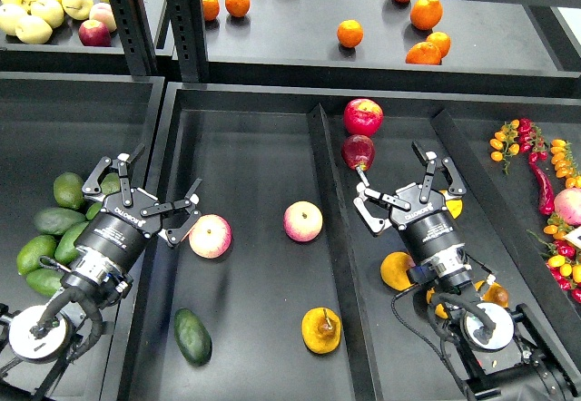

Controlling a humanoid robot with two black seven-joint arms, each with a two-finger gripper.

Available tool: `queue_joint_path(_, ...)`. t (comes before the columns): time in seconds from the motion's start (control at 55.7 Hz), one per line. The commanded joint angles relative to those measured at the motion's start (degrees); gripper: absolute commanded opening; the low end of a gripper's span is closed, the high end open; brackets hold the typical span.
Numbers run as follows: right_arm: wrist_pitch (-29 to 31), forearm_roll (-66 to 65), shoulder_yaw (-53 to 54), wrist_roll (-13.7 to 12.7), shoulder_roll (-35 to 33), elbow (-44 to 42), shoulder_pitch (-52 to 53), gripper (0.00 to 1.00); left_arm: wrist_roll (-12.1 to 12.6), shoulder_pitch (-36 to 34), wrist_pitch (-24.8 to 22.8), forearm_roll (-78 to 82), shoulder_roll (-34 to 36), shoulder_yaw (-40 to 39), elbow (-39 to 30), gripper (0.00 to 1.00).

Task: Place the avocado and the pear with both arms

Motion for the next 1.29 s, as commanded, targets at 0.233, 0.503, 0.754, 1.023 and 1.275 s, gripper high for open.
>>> queue_joint_path(0.233,-0.07,-0.02,-0.08,-0.09,0.0,-0.39,0.08,1.0,0.53,-0.27,-2.55,0.35,0.0,-1.02,0.17,1.0)
queue_joint_path(0.503,0.01,-0.02,-0.08,0.0,0.0,-0.74,0.08,1.0,1.06,-0.35,-4.39,0.26,0.0,-0.67,0.17,1.0)
queue_joint_path(0.754,-0.16,-0.02,-0.08,0.0,0.0,-0.83,0.08,1.0,1.15,-0.53,-5.8,0.35,0.0,-0.32,0.52,1.0)
queue_joint_path(1.023,-0.16,-0.02,-0.08,0.0,0.0,-0.74,0.08,1.0,1.23,-0.53,-5.8,0.26,0.0,-0.32,0.61,1.0)
queue_joint_path(1.275,-0.16,-0.02,0.36,-0.09,0.0,-1.0,0.35,1.0,14.33,-6.94,-5.01,0.26,0.0,0.03,0.87,0.99)
